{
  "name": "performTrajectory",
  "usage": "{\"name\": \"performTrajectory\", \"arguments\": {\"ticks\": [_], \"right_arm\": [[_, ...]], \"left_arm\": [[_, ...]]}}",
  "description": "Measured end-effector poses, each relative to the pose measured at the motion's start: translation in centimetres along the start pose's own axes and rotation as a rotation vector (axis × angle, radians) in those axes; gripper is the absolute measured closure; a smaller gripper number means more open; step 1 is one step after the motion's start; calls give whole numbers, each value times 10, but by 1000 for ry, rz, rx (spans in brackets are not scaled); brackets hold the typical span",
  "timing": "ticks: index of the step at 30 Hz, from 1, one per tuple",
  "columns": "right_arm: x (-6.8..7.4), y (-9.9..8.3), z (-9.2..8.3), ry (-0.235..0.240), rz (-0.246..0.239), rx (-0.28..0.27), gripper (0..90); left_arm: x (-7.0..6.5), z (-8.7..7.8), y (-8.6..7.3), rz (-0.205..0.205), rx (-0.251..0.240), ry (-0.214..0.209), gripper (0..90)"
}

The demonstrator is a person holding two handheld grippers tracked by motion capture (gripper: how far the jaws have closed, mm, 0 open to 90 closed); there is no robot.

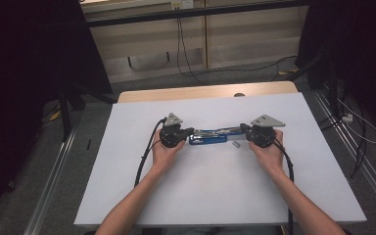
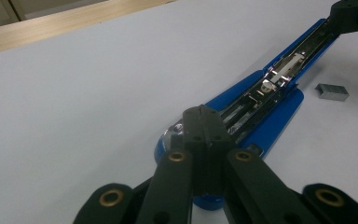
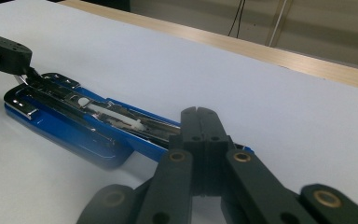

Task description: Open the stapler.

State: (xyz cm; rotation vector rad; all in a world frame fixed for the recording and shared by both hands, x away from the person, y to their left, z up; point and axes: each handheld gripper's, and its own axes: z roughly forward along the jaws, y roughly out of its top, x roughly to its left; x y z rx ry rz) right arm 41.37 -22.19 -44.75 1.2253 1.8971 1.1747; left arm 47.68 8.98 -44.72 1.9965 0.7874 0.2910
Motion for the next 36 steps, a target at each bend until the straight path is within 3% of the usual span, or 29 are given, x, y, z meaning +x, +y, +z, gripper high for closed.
{"name": "performTrajectory", "arguments": {"ticks": [10,20,27,31,36], "right_arm": [[-1,-1,1,12,14,5,900],[-2,-1,0,20,27,-14,900],[-5,-1,-2,27,46,-26,845],[-3,0,-4,48,40,-33,806],[-2,2,-5,57,43,-46,742]], "left_arm": [[1,-3,2,4,-30,-16,900],[0,-5,3,34,-41,-15,894],[-2,-8,5,19,-53,-18,813],[-3,-11,6,18,-60,-20,686],[-3,-16,7,18,-69,-6,621]]}}
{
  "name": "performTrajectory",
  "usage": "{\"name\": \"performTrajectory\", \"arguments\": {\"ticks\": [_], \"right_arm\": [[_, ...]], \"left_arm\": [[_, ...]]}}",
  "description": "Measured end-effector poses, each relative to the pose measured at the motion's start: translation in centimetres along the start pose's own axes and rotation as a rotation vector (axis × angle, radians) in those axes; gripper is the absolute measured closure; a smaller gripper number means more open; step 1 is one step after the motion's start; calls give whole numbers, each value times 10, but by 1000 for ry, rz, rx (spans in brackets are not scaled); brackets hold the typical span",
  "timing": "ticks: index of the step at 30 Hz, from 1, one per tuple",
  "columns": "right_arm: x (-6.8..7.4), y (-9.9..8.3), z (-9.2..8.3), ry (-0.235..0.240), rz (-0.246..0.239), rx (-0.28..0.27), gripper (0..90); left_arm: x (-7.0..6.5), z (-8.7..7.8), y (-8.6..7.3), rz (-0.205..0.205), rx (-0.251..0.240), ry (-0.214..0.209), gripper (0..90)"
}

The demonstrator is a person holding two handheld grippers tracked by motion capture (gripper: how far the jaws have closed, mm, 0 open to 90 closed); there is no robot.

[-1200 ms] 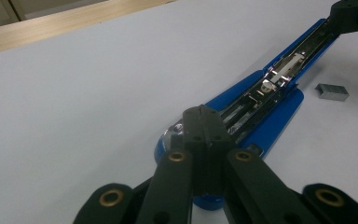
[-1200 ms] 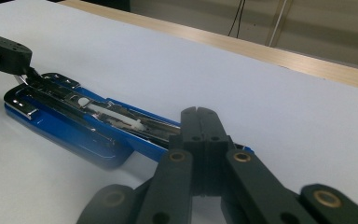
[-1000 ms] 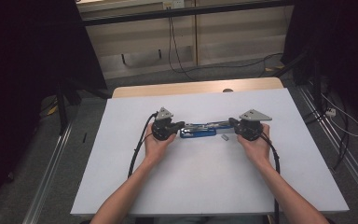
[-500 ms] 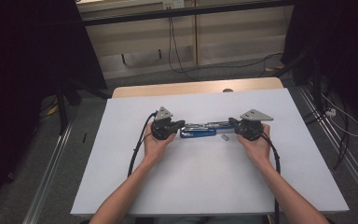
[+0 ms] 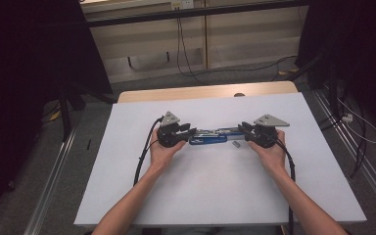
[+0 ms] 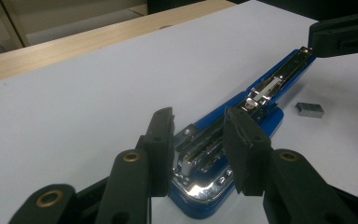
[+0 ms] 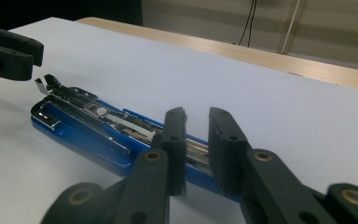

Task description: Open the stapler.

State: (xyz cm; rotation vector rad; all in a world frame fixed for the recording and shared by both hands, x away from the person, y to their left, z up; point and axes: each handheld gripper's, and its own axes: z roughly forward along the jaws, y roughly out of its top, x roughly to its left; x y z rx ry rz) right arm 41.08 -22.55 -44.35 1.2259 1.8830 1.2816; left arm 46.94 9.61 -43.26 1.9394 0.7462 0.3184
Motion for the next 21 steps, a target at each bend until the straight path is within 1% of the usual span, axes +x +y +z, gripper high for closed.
{"name": "performTrajectory", "arguments": {"ticks": [1,2,3,4,5,6,8,9,10,11,12,13,14,16,17,18,19,21], "right_arm": [[0,0,0,0,3,-1,713],[0,0,0,-4,4,-1,696],[0,0,-1,-1,7,-2,685],[0,0,-1,-1,7,-2,685],[0,1,-1,0,6,-1,658],[1,1,-1,-3,10,-2,616],[1,1,0,1,19,-4,556],[1,1,0,2,25,-9,460],[1,1,0,2,25,-9,460],[2,1,0,-2,28,-11,407],[2,1,0,-4,33,-13,378],[3,2,1,-6,39,-15,340],[3,2,1,-8,41,-16,283],[4,2,2,-16,50,-18,203],[3,2,3,-18,68,-24,150],[3,2,3,-18,68,-24,150],[3,3,3,-23,75,-34,113],[2,3,2,-25,74,-37,108]], "left_arm": [[0,-1,0,-7,-3,6,587],[0,-2,1,-16,-3,17,530],[0,-2,1,-34,-3,23,418],[1,-3,2,-49,0,25,418],[1,-5,3,-52,-3,29,400],[1,-6,3,-52,-5,36,378],[0,-7,4,-33,5,54,304],[0,-8,4,-28,9,56,235],[0,-7,4,-18,15,58,235],[0,-7,3,-2,24,64,194],[0,-7,3,6,31,66,159],[0,-7,2,11,33,65,125],[-1,-7,2,13,34,70,98],[-1,-7,2,4,19,64,61],[-1,-8,2,-7,19,60,52],[-1,-9,1,-11,14,54,52],[-1,-11,1,-6,14,50,45],[0,-14,0,-19,-2,40,44]]}}
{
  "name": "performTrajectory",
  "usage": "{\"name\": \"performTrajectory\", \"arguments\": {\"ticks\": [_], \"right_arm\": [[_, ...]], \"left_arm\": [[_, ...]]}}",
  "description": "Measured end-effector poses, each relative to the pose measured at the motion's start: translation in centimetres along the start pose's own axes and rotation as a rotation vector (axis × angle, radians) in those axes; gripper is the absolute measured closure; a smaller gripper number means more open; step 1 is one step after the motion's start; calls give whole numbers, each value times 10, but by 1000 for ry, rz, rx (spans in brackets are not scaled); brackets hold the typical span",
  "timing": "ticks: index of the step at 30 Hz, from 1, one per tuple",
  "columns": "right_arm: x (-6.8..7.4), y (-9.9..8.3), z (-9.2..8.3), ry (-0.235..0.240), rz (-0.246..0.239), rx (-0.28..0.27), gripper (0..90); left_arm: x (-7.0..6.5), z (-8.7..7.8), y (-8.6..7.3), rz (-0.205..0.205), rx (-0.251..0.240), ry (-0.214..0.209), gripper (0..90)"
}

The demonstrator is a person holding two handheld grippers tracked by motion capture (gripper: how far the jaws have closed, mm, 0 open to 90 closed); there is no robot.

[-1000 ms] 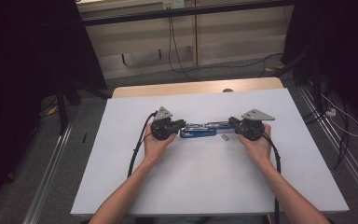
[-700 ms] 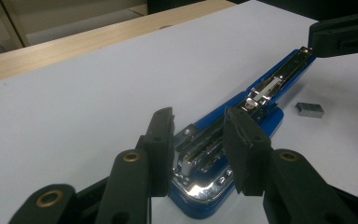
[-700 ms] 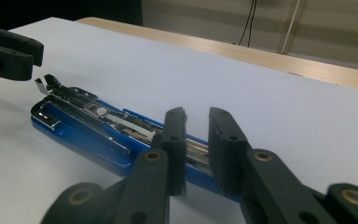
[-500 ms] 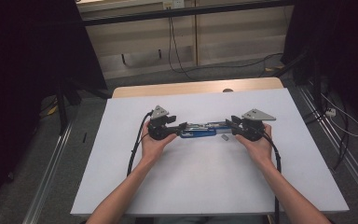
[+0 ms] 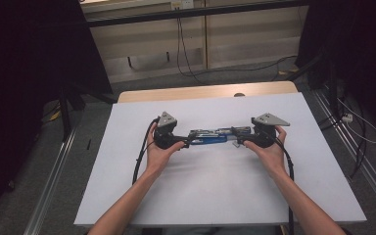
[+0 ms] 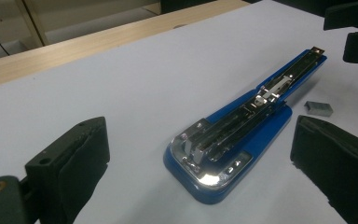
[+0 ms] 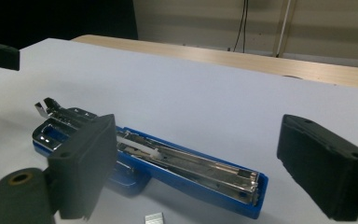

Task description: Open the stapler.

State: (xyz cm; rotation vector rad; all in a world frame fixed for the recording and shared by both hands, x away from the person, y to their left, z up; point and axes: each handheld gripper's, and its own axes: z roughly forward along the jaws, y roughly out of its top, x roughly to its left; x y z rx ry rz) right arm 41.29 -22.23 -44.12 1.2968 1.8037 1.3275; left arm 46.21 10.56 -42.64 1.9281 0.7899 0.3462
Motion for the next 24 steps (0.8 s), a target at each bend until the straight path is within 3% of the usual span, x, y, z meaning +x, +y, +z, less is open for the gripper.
{"name": "performTrajectory", "arguments": {"ticks": [2,6,10,18,24], "right_arm": [[-2,1,-1,-9,-5,-6,97],[-3,2,-1,-22,-17,-6,81],[-1,2,-4,-18,-36,17,61],[4,4,-10,-6,-48,-2,73],[6,2,-8,16,-51,39,97]], "left_arm": [[2,-2,-1,-11,0,-4,44],[3,-10,1,28,-12,23,49],[2,-20,1,21,-27,35,49],[-1,-43,-13,19,-40,58,49],[-2,-57,-24,20,-28,60,49]]}}
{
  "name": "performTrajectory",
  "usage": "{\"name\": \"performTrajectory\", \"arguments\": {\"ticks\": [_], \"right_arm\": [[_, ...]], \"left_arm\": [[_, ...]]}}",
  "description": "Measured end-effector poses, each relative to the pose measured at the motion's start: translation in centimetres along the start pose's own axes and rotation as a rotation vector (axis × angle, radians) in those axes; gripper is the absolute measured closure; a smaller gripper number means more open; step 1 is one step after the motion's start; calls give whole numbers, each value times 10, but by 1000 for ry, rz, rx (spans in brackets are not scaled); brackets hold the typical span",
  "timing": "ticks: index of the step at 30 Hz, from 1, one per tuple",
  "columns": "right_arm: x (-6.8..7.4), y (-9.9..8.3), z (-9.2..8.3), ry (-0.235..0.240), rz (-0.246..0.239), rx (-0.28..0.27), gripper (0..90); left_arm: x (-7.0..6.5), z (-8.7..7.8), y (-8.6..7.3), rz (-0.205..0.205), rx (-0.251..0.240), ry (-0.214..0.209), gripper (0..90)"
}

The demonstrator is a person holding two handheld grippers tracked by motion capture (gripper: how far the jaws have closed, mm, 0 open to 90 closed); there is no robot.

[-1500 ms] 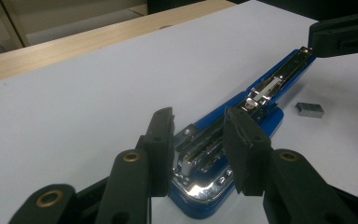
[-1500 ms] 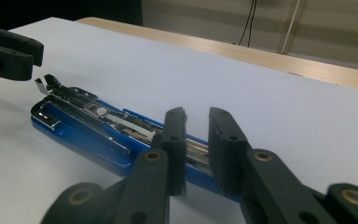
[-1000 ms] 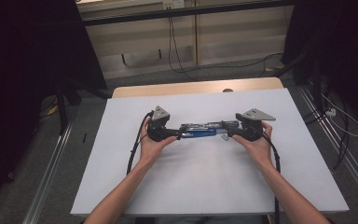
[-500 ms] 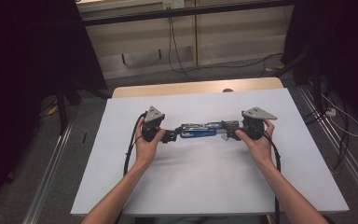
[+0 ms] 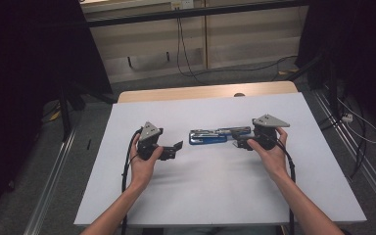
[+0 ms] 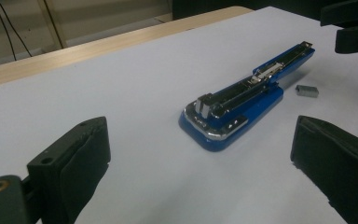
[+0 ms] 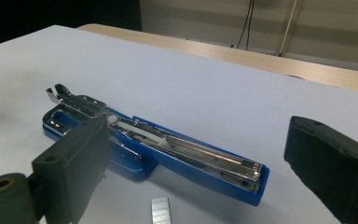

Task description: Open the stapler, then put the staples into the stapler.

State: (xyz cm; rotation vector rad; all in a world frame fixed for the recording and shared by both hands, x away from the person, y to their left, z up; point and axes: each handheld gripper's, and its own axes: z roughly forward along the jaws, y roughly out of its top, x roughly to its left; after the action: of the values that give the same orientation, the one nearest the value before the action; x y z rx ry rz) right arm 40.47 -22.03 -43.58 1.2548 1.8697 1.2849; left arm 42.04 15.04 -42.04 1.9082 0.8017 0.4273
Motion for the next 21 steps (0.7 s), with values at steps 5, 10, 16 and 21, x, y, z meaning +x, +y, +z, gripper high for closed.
{"name": "performTrajectory", "arguments": {"ticks": [5,10,16,21], "right_arm": [[2,2,-1,6,4,10,105],[4,1,-1,21,-8,39,103],[8,-3,-2,60,-9,100,101],[7,-2,-5,50,4,122,93]], "left_arm": [[-5,-9,-4,-33,3,-11,39],[-7,-23,-13,-4,-7,20,39],[-10,-42,-23,11,-23,53,40],[-13,-56,-33,-30,-14,24,42]]}}
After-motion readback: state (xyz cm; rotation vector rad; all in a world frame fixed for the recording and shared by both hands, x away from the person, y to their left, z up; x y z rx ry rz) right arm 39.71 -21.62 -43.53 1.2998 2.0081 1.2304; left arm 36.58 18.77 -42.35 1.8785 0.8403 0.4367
